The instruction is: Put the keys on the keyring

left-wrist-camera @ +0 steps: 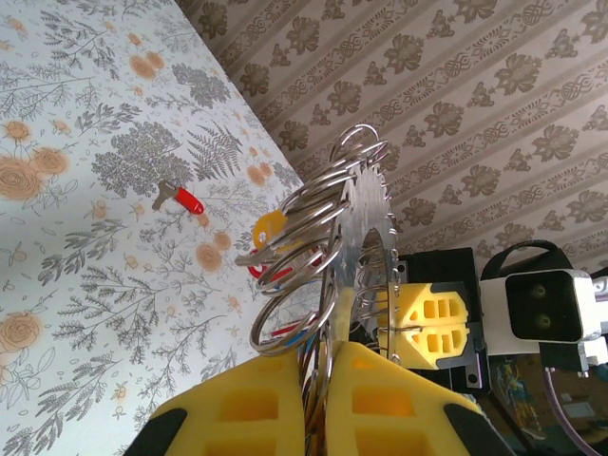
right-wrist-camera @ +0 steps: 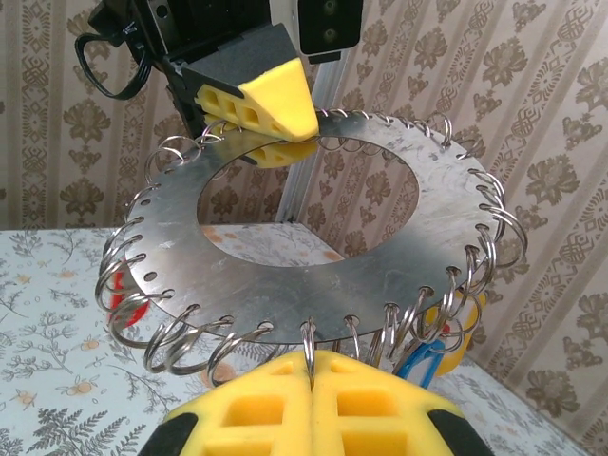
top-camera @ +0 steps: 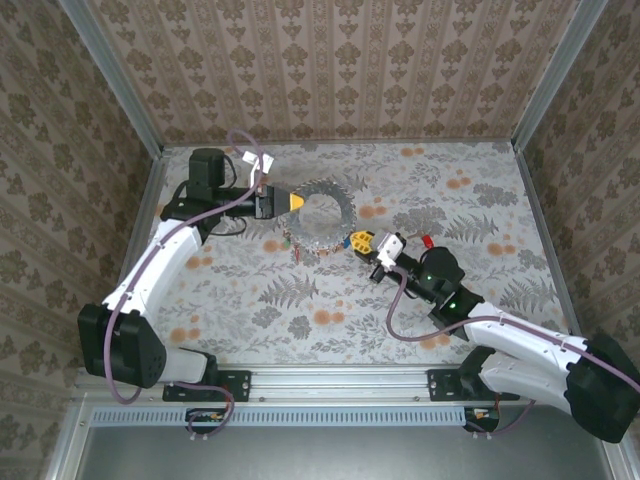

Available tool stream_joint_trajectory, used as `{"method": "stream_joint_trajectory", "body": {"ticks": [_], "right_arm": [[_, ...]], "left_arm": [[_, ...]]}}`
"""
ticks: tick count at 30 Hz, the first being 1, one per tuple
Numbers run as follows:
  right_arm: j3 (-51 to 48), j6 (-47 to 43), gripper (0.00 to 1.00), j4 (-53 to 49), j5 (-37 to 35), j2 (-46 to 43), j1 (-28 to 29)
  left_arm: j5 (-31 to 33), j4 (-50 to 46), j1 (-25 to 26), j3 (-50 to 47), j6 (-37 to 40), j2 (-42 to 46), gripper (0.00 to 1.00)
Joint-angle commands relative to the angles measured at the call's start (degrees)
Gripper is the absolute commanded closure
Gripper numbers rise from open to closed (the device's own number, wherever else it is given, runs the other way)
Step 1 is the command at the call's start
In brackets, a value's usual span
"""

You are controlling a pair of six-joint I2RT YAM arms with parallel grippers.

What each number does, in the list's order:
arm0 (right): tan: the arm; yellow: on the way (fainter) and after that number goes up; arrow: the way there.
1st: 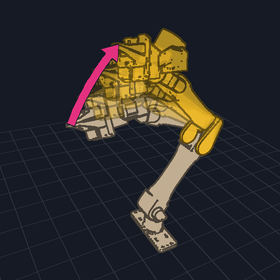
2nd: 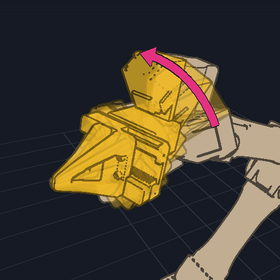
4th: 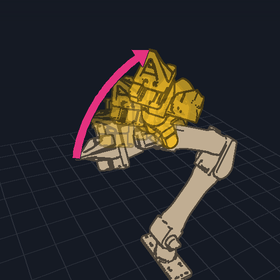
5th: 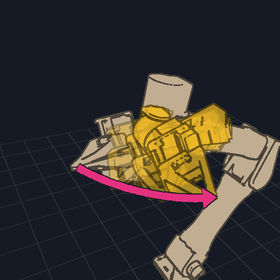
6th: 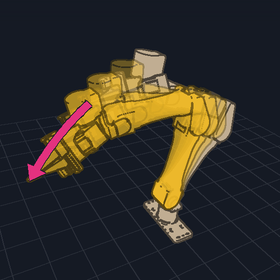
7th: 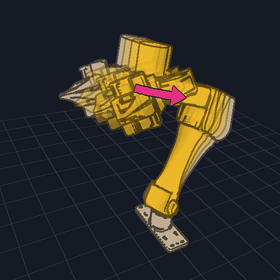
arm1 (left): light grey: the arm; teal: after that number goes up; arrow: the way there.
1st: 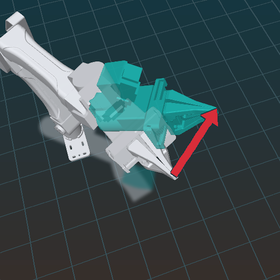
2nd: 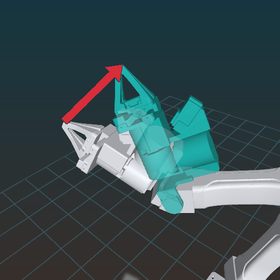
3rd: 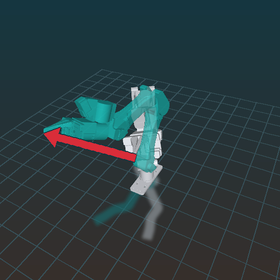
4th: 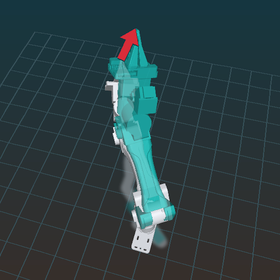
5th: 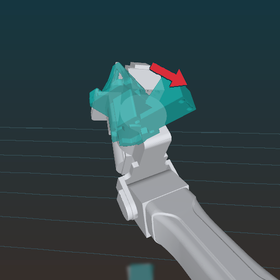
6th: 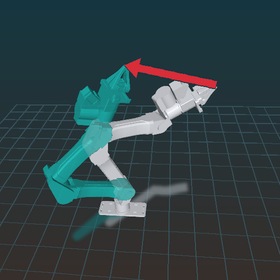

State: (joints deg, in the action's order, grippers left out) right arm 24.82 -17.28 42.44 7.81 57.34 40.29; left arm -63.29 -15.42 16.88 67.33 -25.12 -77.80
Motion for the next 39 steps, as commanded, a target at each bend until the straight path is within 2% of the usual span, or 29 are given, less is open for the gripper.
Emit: {"method": "stream_joint_trajectory", "body": {"ticks": [1, 4, 6, 14, 21, 29, 39], "right_arm": [[-0.2, 2.9, 1.00, 7.1, 3.5, -0.8, -1.6], [0.9, 3.7, 1.00, 5.6, 5.9, 0.0, -2.9], [1.9, 4.5, 1.00, 4.1, 7.5, 0.6, -3.7], [6.4, 5.0, 1.00, -7.6, 8.7, 0.8, -5.8], [8.1, 5.2, 1.00, -14.3, 10.5, 1.4, -8.0], [11.7, 4.5, 1.00, -23.4, 13.6, 3.7, -10.3], [13.1, 6.9, 1.00, -24.5, 17.1, 8.1, -12.5]], "left_arm": [[3.0, 4.6, -1.2, -1.4, -1.5, 1.2, 0.98], [3.1, 5.0, -0.3, -2.5, -1.8, 0.9, 0.92], [3.4, 5.0, 0.5, -3.2, -1.9, 0.4, 0.82], [6.8, 7.2, 3.2, -6.6, -3.2, -1.8, 0.67], [9.2, 15.1, 4.4, -12.1, -7.6, -3.3, 0.63], [12.5, 16.0, 5.7, -15.3, -6.2, -5.5, 0.58], [17.5, 28.8, 7.5, -24.7, -11.1, -8.0, 0.49]]}}
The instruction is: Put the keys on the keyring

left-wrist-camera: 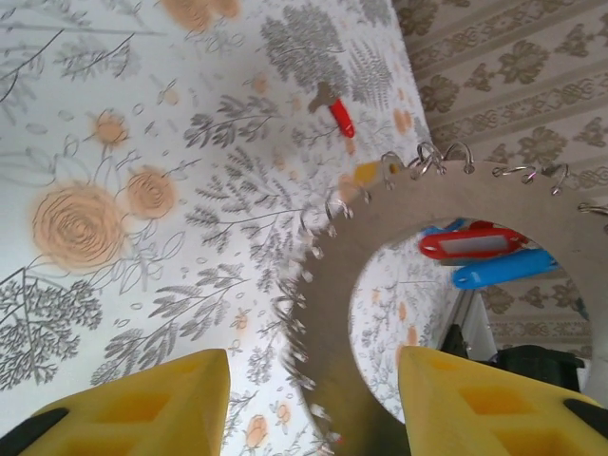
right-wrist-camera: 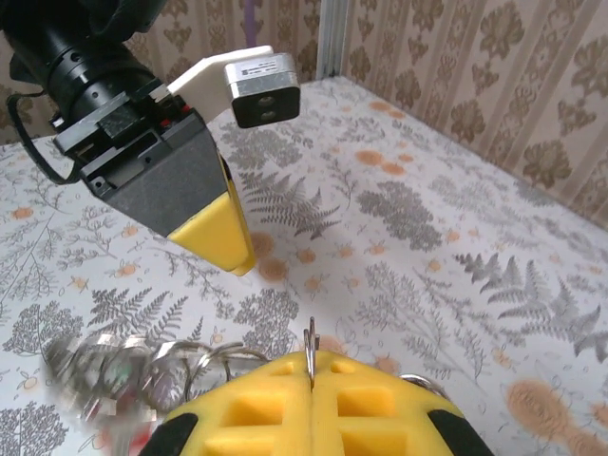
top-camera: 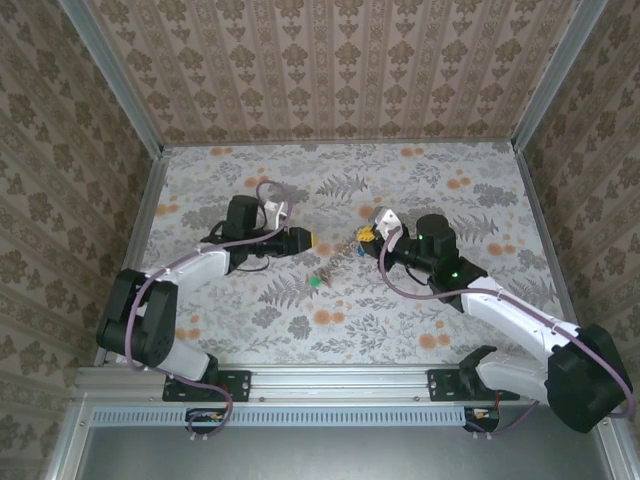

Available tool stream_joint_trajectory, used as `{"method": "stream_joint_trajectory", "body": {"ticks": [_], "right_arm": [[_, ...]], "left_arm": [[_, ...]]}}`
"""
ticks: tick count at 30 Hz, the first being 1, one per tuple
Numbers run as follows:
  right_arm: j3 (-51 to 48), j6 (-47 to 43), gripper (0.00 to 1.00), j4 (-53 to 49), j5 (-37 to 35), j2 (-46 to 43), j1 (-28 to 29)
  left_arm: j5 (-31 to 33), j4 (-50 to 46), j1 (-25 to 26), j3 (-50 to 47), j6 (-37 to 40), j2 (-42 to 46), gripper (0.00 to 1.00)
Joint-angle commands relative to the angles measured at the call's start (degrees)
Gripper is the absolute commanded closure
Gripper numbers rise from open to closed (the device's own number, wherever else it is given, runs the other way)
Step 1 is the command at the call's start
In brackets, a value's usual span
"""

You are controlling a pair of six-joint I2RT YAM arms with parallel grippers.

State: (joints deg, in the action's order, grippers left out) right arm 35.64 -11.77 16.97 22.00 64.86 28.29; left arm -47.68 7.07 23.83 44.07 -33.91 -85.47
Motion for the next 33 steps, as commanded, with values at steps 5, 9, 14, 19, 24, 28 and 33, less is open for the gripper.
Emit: {"method": "stream_joint_trajectory", "body": {"ticks": [5, 9, 14, 19, 24, 28, 33], "right_arm": [[3.2, -2.3, 1.00, -2.1, 8.0, 2.5, -1.7], [3.5, -9.3, 1.00, -5.0, 14.5, 3.4, -2.8], [4.8, -14.0, 1.00, -7.2, 22.2, 5.0, -4.2], [4.7, -9.2, 1.00, -0.3, 28.3, 8.5, -5.3], [4.7, -3.8, 1.00, 5.0, 31.0, 12.2, -5.3], [4.2, -1.9, 1.00, 8.0, 32.9, 14.0, -5.3], [4.0, -3.8, 1.00, 7.3, 33.7, 14.4, -5.3]], "left_arm": [[3.6, 8.0, 0.5, -3.4, -1.7, 0.6, 0.49], [4.0, 8.9, 0.7, -4.1, 2.2, 3.9, 0.50], [1.1, 15.4, 2.0, -6.5, 12.2, 9.4, 0.52], [-3.6, 25.2, 6.6, -11.9, 27.5, 14.5, 0.57], [-3.4, 24.8, 7.4, -12.2, 31.2, 14.9, 0.62], [-4.9, 25.5, 7.5, -11.5, 31.8, 13.2, 0.64], [-6.4, 26.0, 7.5, -11.5, 35.9, 11.1, 0.67]]}}
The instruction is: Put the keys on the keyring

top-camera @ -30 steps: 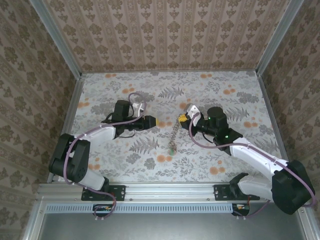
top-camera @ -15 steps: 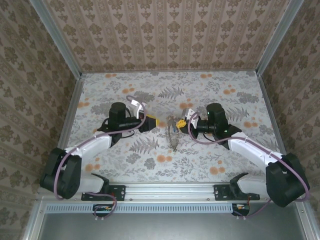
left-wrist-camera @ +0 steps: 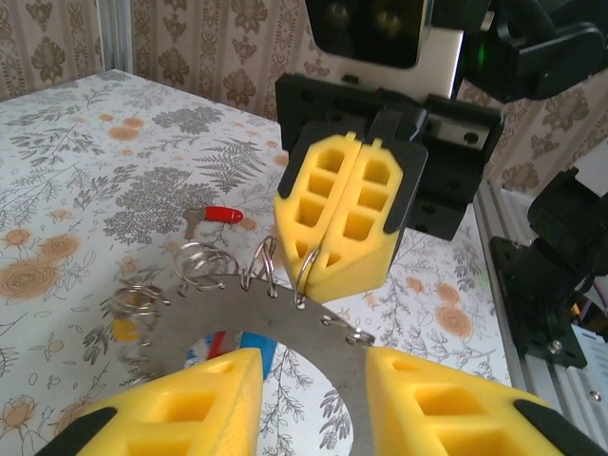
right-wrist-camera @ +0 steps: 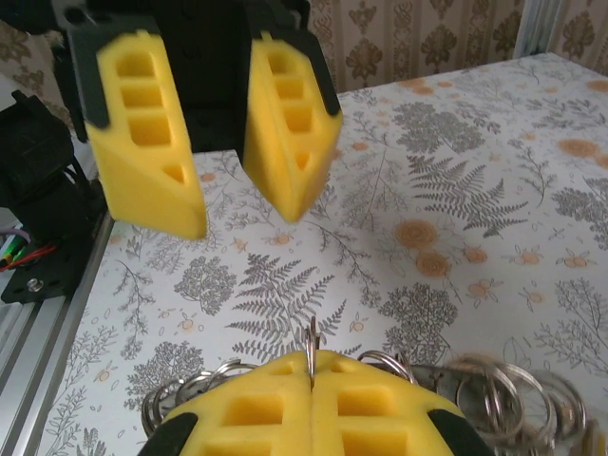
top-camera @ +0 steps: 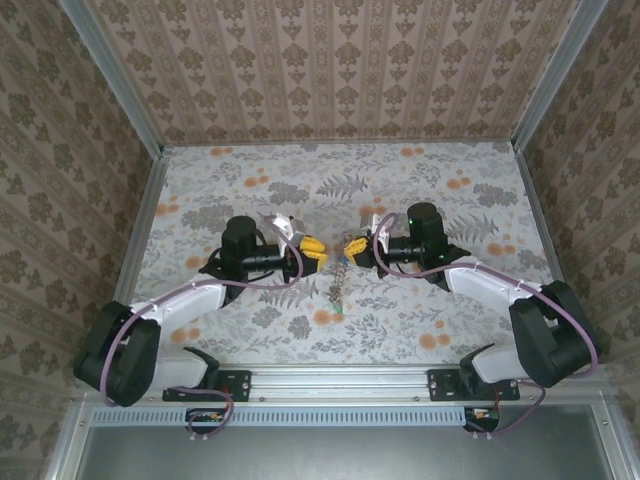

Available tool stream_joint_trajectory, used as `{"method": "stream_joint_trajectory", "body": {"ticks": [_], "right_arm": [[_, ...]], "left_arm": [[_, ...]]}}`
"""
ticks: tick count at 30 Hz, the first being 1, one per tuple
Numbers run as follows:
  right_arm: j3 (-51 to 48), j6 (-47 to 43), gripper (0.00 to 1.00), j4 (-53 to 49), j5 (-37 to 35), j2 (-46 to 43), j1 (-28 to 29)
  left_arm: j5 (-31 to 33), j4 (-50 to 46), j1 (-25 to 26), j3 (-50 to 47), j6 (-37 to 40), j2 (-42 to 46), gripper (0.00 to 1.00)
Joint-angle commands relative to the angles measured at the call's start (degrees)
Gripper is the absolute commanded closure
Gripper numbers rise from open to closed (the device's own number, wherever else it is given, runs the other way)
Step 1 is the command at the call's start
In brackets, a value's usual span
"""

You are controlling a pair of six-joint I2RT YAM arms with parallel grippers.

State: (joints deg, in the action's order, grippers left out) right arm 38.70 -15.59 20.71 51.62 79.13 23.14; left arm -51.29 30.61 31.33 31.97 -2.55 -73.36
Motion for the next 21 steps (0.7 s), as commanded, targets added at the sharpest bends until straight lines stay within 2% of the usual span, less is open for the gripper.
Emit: {"method": "stream_joint_trajectory", "body": {"ticks": [1, 5, 14, 19, 21], "right_arm": [[1.1, -0.2, 1.00, 3.4, 4.5, 0.1, -0.1], [1.1, -0.4, 1.00, 3.8, 5.5, 2.3, -0.1], [1.4, -1.6, 1.00, 3.5, 6.6, 3.4, -0.1], [1.5, -1.1, 1.00, 3.8, 7.2, 4.1, -0.1], [1.6, -1.1, 1.00, 3.3, 4.6, 4.3, 0.2]], "left_arm": [[-3.3, 2.4, -0.1, 0.9, 5.3, -1.5, 0.67], [-6.0, 2.4, -0.4, 2.6, 7.7, -4.3, 0.67], [-9.6, 6.3, -0.3, 4.1, 7.0, -7.9, 0.66], [-9.1, 4.5, 0.7, 4.5, 9.0, -8.4, 0.65], [-6.9, 2.3, 1.3, 4.9, 9.9, -8.2, 0.64]]}}
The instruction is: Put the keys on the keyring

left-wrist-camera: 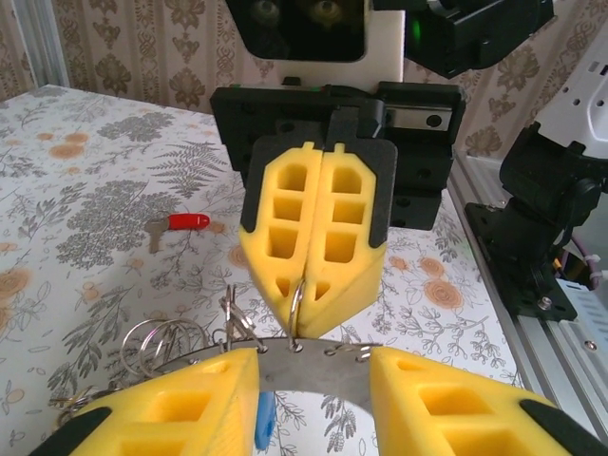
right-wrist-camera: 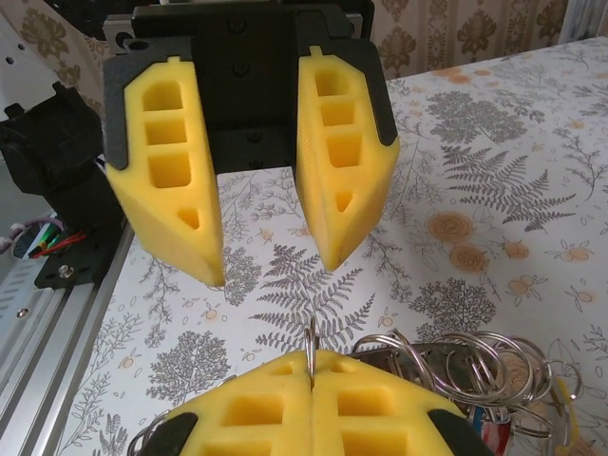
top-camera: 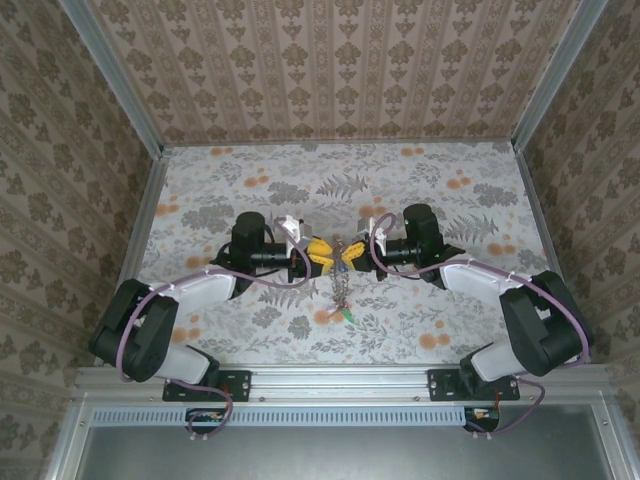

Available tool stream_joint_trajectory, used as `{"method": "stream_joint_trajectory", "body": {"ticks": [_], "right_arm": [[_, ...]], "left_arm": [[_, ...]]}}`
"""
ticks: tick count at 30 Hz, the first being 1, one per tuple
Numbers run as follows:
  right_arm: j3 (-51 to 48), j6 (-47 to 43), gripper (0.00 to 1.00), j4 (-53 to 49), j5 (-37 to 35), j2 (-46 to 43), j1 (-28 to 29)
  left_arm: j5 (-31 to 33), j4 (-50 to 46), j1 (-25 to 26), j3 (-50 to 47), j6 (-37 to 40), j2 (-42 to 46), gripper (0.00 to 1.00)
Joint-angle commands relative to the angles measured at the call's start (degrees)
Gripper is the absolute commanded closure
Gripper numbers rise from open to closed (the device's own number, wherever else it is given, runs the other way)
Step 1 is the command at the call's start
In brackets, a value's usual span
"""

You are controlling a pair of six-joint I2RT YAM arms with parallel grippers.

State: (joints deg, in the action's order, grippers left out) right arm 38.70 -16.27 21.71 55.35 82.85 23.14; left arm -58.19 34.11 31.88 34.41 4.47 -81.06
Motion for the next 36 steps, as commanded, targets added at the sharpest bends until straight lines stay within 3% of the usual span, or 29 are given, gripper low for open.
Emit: {"method": "stream_joint_trajectory", "body": {"ticks": [1, 6, 10, 13, 15, 17, 21, 27, 31, 36], "right_arm": [[2.2, -0.9, 1.00, 0.7, -0.6, 0.8, 0.3], [6.8, 5.0, 1.00, -10.8, -16.4, 1.4, 1.7], [16.5, 13.1, 1.00, -28.1, -18.6, 5.4, 1.7], [19.2, 17.9, 1.00, -32.0, -18.2, 7.1, 1.7], [18.4, 18.3, 1.00, -29.3, -15.0, 5.5, 2.1], [13.2, 16.1, 1.00, -19.7, -14.7, 0.7, 3.6], [1.2, 3.6, 1.00, 0.2, -9.7, -5.0, 4.6], [1.1, -7.4, 1.00, -2.0, -7.2, -4.8, 4.6], [0.4, -10.5, 1.00, -0.9, -6.8, -4.8, 4.7], [0.2, -12.7, 1.00, -1.0, -5.3, -4.0, 4.6]], "left_arm": [[0.6, -1.5, 0.9, 2.5, 2.7, -0.7, 0.64], [8.3, -4.3, 1.3, 1.2, 2.1, 2.3, 0.65], [15.8, -4.4, 1.2, -1.7, 2.5, 7.1, 0.65], [19.6, -4.8, 1.0, -3.2, 3.1, 10.0, 0.65], [19.8, -5.8, 1.0, -3.4, 3.7, 11.3, 0.65], [19.5, -7.2, 1.0, -3.1, 4.0, 11.9, 0.65], [16.0, -6.1, 0.9, -3.6, 4.4, 12.5, 0.66], [2.9, -7.3, -0.3, -1.4, 5.4, 9.0, 0.64], [-1.0, -9.2, -0.6, -0.3, 6.5, 7.3, 0.63], [-0.2, -9.5, -0.7, 0.3, 8.4, 5.3, 0.61]]}}
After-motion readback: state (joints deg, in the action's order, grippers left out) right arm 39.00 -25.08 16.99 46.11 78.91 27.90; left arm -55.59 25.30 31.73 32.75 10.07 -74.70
